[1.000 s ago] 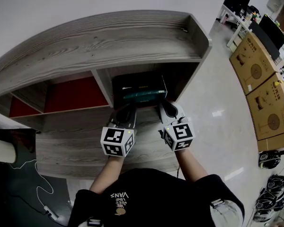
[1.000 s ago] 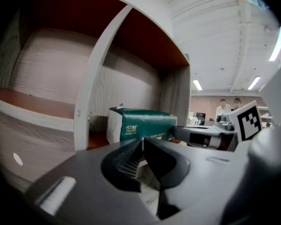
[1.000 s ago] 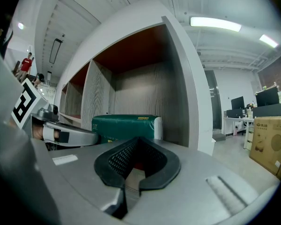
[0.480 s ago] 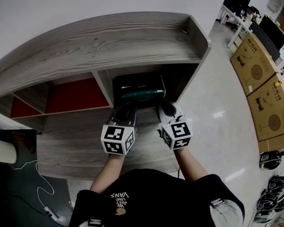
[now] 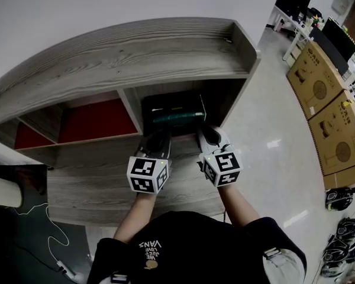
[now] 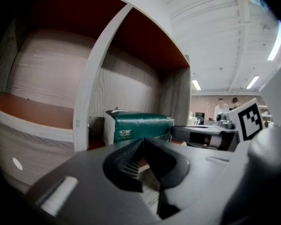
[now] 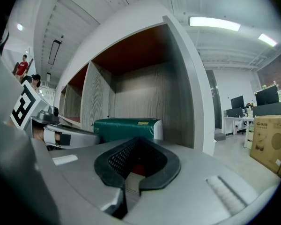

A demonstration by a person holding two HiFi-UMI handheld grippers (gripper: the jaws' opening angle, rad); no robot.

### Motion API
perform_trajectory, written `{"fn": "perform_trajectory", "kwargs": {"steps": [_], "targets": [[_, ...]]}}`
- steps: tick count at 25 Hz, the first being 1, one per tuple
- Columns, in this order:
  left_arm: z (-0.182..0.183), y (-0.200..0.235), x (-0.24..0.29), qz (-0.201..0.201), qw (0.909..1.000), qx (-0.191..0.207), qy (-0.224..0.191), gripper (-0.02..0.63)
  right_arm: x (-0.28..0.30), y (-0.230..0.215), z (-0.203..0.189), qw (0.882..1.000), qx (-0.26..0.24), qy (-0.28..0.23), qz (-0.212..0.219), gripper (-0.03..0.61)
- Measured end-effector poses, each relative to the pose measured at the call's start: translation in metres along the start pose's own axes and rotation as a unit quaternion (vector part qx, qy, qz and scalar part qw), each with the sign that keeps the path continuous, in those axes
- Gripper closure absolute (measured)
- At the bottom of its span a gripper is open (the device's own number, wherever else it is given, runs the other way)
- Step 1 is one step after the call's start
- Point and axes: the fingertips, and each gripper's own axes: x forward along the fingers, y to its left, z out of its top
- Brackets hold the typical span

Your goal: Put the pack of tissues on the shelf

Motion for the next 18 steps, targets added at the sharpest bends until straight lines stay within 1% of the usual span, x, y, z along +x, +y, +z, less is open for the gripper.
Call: {"fn": "perform_trajectory", "kwargs": {"steps": [3, 7, 9, 15, 18], "targets": [[0.001, -0.005, -0.004, -0.01, 0.9999, 0.003, -0.006, 0.561, -0.005, 0.002, -0.001, 1.0, 0.003, 0.001, -0.002, 0.574], [0.003, -0.016, -0.011, -0.038, 0.9988, -0.005, -0.031, 0.561, -0.017, 0.004, -0.003, 1.0, 0.012, -0.004, -0.01, 0.574], [0.002, -0.02, -0.016, -0.046, 0.9983, 0.0, -0.037, 0.561, -0.023, 0.007, -0.004, 1.0, 0.018, -0.007, -0.011, 0.574], [-0.005, -0.028, -0.032, -0.058, 0.9972, 0.025, -0.039, 0.561, -0.04, 0.023, -0.009, 1.0, 0.018, -0.008, -0.008, 0.574], [-0.005, -0.027, -0.042, -0.058, 0.9967, 0.027, -0.049, 0.561, -0.047, 0.034, -0.014, 1.0, 0.019, -0.004, -0.007, 0.574]]}}
